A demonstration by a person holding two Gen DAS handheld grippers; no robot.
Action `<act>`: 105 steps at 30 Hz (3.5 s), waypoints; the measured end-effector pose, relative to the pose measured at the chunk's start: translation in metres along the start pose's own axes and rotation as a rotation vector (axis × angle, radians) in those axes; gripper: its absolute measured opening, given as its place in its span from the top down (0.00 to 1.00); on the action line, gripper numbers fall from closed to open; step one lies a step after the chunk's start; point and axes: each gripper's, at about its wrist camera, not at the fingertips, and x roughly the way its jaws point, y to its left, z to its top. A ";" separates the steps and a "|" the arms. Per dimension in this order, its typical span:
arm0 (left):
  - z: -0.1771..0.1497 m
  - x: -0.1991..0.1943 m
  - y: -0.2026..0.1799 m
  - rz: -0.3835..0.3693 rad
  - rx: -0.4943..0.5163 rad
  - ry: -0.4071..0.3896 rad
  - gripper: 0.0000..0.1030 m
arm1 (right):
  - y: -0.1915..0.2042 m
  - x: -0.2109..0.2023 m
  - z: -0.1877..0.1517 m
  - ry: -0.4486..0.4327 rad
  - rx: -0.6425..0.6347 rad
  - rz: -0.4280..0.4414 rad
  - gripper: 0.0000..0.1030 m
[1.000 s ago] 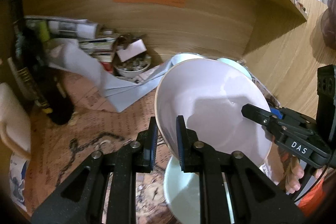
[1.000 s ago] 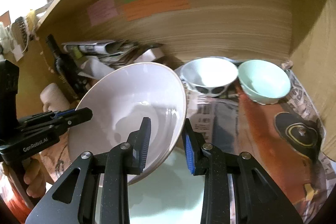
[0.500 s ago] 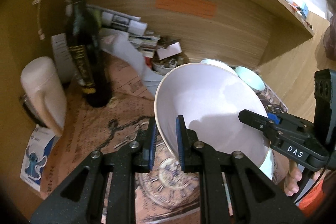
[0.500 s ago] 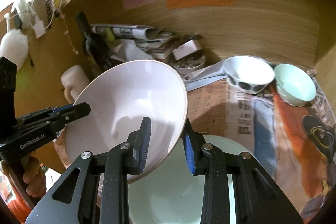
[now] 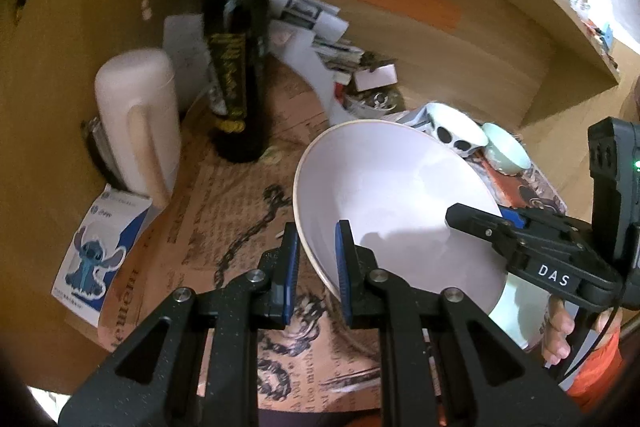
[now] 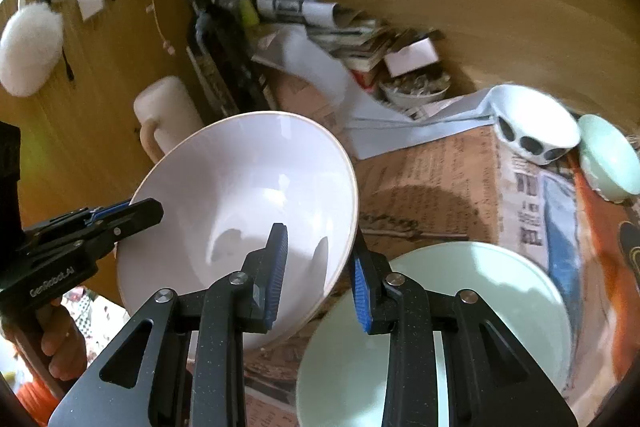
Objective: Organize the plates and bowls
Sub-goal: 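Lift the pinkish-grey bowl with both tools and carry it over the plates, then lower the pinkish-grey bowl onto the mint green plate and open both tools, then grasp the rim of the black-spotted white bowl with both tools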
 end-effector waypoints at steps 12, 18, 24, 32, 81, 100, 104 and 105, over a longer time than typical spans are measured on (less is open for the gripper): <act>-0.020 0.024 0.029 0.025 -0.048 0.089 0.84 | 0.014 0.041 -0.001 0.114 -0.027 0.001 0.74; -0.023 0.031 0.034 0.009 -0.062 0.107 0.84 | 0.012 0.053 -0.001 0.143 -0.017 -0.004 0.74; -0.024 0.031 0.033 0.000 -0.049 0.108 0.84 | 0.013 0.053 -0.002 0.165 -0.047 0.005 0.71; -0.011 0.013 0.030 0.022 -0.048 0.056 0.54 | -0.006 0.004 0.007 0.013 -0.035 -0.018 0.51; 0.147 0.213 -0.180 0.034 0.190 0.152 0.15 | -0.254 0.023 0.064 -0.021 0.370 -0.098 0.62; 0.145 0.244 -0.178 0.023 0.183 0.226 0.26 | -0.265 0.046 0.062 0.078 0.405 -0.214 0.78; 0.145 0.251 -0.171 0.041 0.157 0.251 0.26 | -0.264 0.040 0.055 0.100 0.384 -0.163 0.81; 0.145 0.253 -0.169 0.042 0.147 0.259 0.26 | -0.261 0.037 0.054 0.102 0.367 -0.160 0.81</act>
